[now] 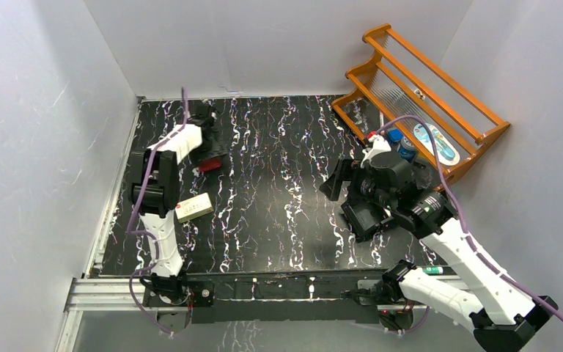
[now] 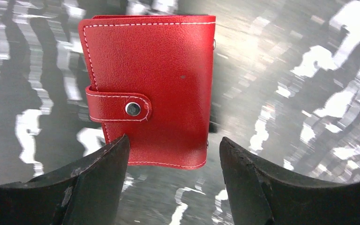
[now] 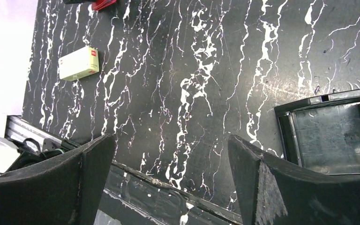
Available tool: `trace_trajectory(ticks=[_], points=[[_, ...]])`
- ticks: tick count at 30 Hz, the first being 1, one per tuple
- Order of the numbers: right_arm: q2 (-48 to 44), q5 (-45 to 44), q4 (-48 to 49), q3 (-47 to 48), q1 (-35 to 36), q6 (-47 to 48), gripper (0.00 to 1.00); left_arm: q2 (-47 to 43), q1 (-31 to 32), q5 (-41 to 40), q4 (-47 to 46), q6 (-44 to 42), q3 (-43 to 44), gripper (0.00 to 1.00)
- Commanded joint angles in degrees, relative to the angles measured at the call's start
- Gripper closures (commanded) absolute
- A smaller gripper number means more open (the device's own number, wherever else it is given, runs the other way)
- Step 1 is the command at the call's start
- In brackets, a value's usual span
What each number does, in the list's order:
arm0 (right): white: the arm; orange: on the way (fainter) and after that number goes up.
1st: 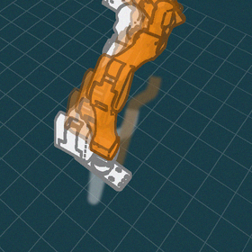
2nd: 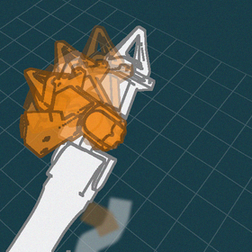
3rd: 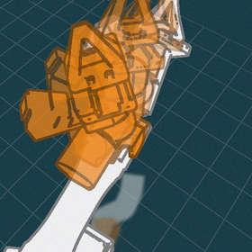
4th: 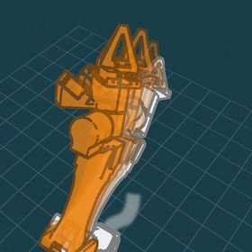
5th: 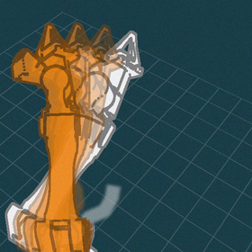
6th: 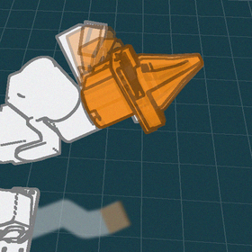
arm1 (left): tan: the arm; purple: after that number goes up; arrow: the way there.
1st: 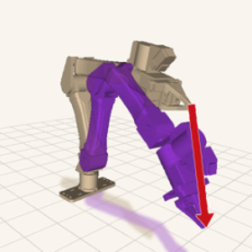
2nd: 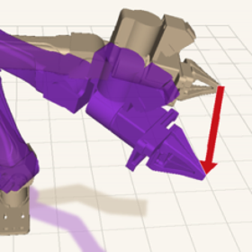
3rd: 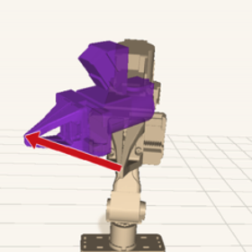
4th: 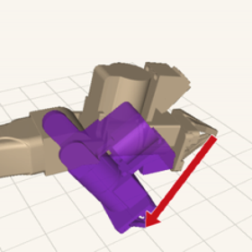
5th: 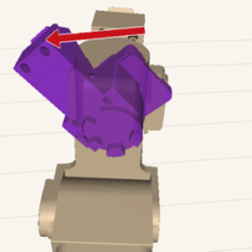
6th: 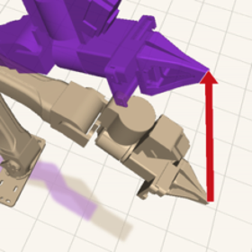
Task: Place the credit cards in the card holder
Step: Move the card holder to the center of the board, then open the snap button on the card holder.
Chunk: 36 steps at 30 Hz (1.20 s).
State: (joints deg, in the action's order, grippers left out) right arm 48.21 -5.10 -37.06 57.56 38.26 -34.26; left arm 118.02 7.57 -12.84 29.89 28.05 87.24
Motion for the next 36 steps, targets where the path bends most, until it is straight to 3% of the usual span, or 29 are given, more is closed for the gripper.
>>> trace_trajectory(ticks=[1,9,14,21,30,36], points=[[1.16,-0.3,1.31,0.01,-0.26,-0.6,0.02,2.69,6.74,14.48,1.26,3.04,-1.05,0.33],[3.08,-1.65,1.02,0.51,-0.25,-0.97,0.02,-5.82,15.44,20.08,1.25,2.07,-3.21,0.41],[3.12,-0.5,2.28,-0.04,-0.24,-1.57,0.02,-9.97,15.64,8.21,5.56,-1.46,-2.21,0.45],[3.23,1.29,3.54,-0.17,-0.24,-2.18,0.02,-3.6,17.33,-2.03,10.37,-5.02,4.68,0.51],[2.87,0.89,3.46,0.43,-0.28,-2.5,0.02,1.91,19.78,-2.64,10.72,-6.84,8.61,0.5],[3.9,1.89,1.55,5.57,-0.29,-9.19,0.02,4.25,21.51,-5.23,10.78,-7.3,8.19,0.49]])
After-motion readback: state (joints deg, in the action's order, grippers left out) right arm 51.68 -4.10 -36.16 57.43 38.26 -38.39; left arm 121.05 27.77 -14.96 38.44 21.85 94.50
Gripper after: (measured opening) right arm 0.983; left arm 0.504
